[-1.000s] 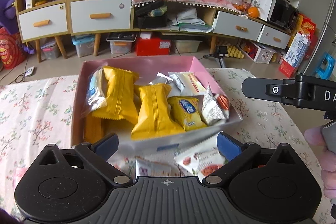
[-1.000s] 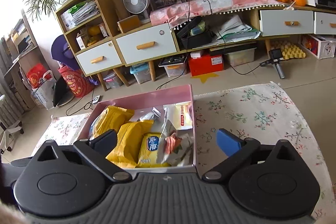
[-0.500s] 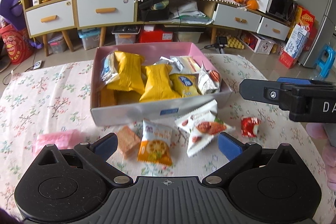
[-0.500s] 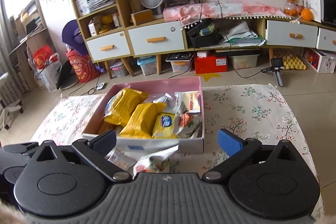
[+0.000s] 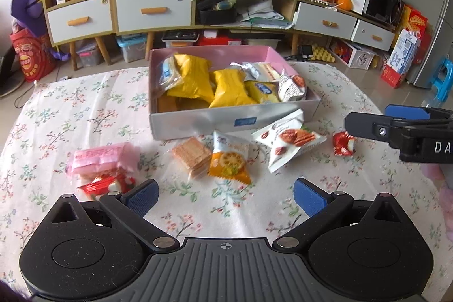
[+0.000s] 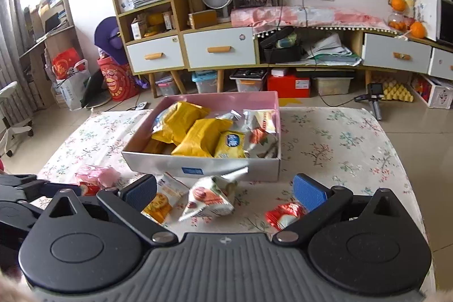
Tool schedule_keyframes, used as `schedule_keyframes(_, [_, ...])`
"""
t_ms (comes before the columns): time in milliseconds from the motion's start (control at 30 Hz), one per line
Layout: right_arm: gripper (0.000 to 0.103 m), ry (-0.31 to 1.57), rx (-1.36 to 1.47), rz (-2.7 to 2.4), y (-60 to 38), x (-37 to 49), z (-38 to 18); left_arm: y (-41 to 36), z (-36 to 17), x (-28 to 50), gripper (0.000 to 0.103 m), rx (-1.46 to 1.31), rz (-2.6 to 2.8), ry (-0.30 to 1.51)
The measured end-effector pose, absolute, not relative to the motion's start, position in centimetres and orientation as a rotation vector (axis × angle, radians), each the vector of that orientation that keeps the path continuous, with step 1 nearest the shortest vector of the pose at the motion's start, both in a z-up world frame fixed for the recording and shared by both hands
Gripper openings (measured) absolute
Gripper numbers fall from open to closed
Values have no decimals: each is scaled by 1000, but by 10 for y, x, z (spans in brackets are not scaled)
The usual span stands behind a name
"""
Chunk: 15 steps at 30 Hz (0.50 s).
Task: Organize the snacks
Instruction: 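Move both open tools back toward the remaining snacks on the table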
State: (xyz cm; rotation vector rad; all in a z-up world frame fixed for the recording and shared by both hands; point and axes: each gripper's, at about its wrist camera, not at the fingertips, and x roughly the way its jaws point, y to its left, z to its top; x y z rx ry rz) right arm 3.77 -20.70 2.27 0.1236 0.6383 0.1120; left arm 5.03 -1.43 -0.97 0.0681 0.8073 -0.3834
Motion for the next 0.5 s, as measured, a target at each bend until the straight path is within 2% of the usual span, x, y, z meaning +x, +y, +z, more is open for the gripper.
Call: schedule_keyframes(500, [103,655,28,134,-201,25,-4,14,-36,32,102,166,-366,782])
